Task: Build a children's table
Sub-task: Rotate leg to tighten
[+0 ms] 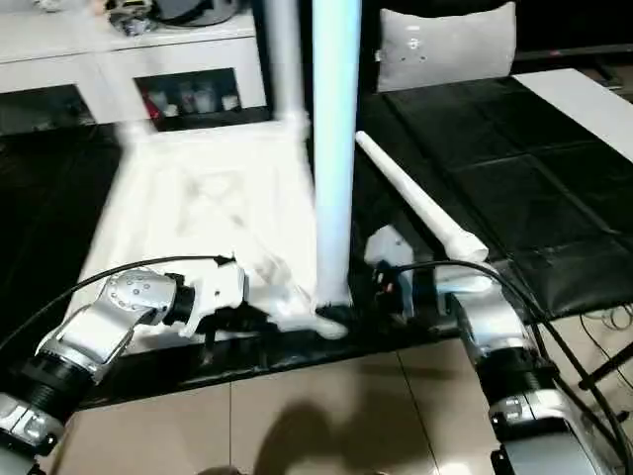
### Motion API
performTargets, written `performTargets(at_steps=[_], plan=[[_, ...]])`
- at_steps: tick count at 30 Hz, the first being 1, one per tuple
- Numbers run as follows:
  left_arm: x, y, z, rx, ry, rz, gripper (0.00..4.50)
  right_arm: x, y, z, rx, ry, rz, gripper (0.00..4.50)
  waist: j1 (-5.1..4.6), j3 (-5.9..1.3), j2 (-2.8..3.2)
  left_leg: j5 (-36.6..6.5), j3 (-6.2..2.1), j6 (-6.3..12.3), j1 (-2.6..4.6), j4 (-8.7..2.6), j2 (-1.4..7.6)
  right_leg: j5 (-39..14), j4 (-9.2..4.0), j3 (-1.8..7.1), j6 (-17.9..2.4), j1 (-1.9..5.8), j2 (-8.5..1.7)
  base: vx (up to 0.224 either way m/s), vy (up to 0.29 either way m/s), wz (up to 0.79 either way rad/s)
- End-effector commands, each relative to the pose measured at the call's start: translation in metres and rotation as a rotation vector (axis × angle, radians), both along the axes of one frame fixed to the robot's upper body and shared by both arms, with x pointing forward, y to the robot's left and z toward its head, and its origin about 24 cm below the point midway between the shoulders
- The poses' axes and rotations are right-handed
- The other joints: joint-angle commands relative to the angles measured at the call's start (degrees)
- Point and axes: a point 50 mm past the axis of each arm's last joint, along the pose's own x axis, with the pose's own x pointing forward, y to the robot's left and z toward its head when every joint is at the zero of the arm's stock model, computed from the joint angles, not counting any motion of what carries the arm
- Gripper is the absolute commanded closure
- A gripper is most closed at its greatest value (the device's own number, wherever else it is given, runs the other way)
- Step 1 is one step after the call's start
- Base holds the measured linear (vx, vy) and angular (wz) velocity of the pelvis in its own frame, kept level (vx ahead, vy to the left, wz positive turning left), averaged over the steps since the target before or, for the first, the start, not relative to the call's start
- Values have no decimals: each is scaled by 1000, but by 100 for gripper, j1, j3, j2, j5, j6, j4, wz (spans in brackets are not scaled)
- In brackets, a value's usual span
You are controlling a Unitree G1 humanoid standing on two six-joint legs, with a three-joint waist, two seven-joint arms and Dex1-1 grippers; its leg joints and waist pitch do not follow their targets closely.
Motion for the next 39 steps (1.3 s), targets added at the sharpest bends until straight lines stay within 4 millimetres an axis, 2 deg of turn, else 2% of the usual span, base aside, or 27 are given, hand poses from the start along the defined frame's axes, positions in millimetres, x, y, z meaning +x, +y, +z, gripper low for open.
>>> performTargets(at_steps=[1,2,4,7,10,11,14,15,16,19,21,23,24,25,26,28,29,30,32,33,34,35,36,37,38,39], plan=[[-7,-5,-6,60,14,-104,450,2,0,2,-17,11,18,50,-15,-385,-85,-886,12,605,-7,-373,200,-1542,-342,289,-1074,356,-331,0,0,0],[-6,-4,-6,61,12,-105,450,1,0,2,-15,21,24,63,-16,-385,-103,-890,16,597,-8,-373,199,-1600,-352,289,-1049,355,-328,0,0,0],[-5,-4,-6,61,12,-106,450,0,0,1,-17,44,44,77,-8,-385,-92,-864,16,591,-8,-371,200,-1611,-352,289,-1038,349,-325,0,0,0],[-4,-2,-7,59,18,-107,450,-2,0,0,-18,72,64,109,0,-392,-110,-814,16,605,-12,-368,203,-1613,-343,289,-1018,360,-330,0,0,0],[-4,0,-7,55,26,-106,450,-2,-1,-1,-14,85,69,120,0,-390,-112,-784,18,601,-13,-367,202,-1625,-345,290,-1008,354,-330,0,0,0],[-5,0,-8,48,33,-101,450,-3,-1,-1,-9,91,70,140,4,-392,-135,-773,22,605,-10,-365,202,-1636,-349,291,-1003,355,-333,0,0,0],[-6,1,-7,20,54,-78,450,-5,1,-4,4,114,77,158,21,-396,-117,-746,25,607,-7,-361,205,-1647,-337,290,-1012,350,-331,0,0,0],[-6,1,-8,17,56,-75,450,-5,1,-4,6,117,78,164,25,-396,-117,-740,22,612,-7,-363,208,-1633,-338,292,-1018,347,-330,0,0,0],[-7,1,-7,1,71,-59,450,-6,2,-5,19,125,78,168,25,-394,-148,-722,25,620,-12,-365,209,-1611,-338,293,-1022,347,-329,0,0,0],[-7,1,-7,1,71,-59,450,-6,2,-5,19,125,78,174,29,-391,-134,-735,27,608,-8,-363,204,-1695,-343,291,-1000,344,-331,0,0,0],[-8,0,-6,-62,97,45,450,-2,13,-9,73,132,-17,176,19,-400,-122,-681,21,576,-13,-372,231,-1563,-300,304,-1055,356,-348,0,0,0],[-7,-4,-3,-117,104,196,450,12,30,-17,105,105,-226,176,-68,-370,-110,-788,16,465,-39,-398,216,-1710,-312,290,-1042,361,-337,0,0,0],[-7,-5,-3,-124,104,222,450,14,33,-18,108,103,-263,176,-95,-350,-112,-854,7,424,-41,-412,205,-1864,-346,282,-999,356,-342,0,0,0],[-5,-11,-1,-150,93,304,450,21,44,-23,128,117,-376,176,-199,-312,-127,-1115,-4,254,-37,-441,181,-2304,-389,255,-888,366,-344,0,0,0],[-5,-11,-1,-151,93,306,450,21,44,-23,128,117,-379,176,-302,-300,-128,-1342,-6,153,-1,-437,138,-2769,-460,225,-725,356,-334,0,0,0],[-1,-20,1,-188,82,387,450,26,57,-26,157,120,-471,176,-413,-277,-168,-1480,-19,158,-31,-433,121,-3080,-516,205,-568,366,-333,0,0,0],[2,-28,4,-225,77,438,450,30,64,-27,161,120,-533,176,-453,-287,-147,-1555,-6,171,25,-406,107,-3212,-553,205,-531,315,-333,0,0,0],[5,-35,6,-258,75,490,450,33,70,-29,157,114,-590,176,-498,-286,-143,-1534,-1,180,20,-391,97,-3225,-563,197,-532,306,-327,0,0,0],[8,-42,8,-290,72,531,450,37,75,-29,154,110,-657,176,-520,-287,-173,-1551,6,233,35,-378,71,-3313,-592,180,-476,284,-308,0,0,0],[8,-42,8,-290,72,531,450,37,75,-29,154,110,-657,176,-509,-286,-166,-1555,1,255,46,-380,68,-3335,-602,177,-463,277,-313,0,0,0],[12,-55,12,-323,54,580,450,43,79,-29,167,101,-764,176,-498,-306,-159,-1443,0,325,18,-389,85,-3131,-571,199,-492,291,-311,0,0,0],[14,-61,14,-328,45,593,450,45,80,-28,179,95,-799,176,-496,-314,-148,-1389,-4,333,10,-394,96,-3022,-563,204,-530,290,-314,0,0,0],[14,-62,15,-330,42,596,450,46,80,-28,182,93,-808,120,-490,-321,-141,-1345,-9,324,11,-403,114,-2891,-549,210,-563,292,-313,0,0,0],[16,-66,16,-327,27,607,450,47,80,-27,193,82,-830,106,-468,-352,-121,-1242,-10,337,17,-398,132,-2552,-503,226,-669,301,-320,0,0,0],[17,-67,17,-316,10,606,450,47,78,-27,205,75,-841,106,-456,-372,-127,-1049,-11,402,-8,-397,144,-2069,-448,245,-828,325,-311,0,0,0],[17,-67,17,-316,10,606,450,47,78,-27,205,75,-841,106,-444,-388,-126,-960,-10,448,-7,-393,152,-1835,-419,254,-917,333,-314,0,0,0]])
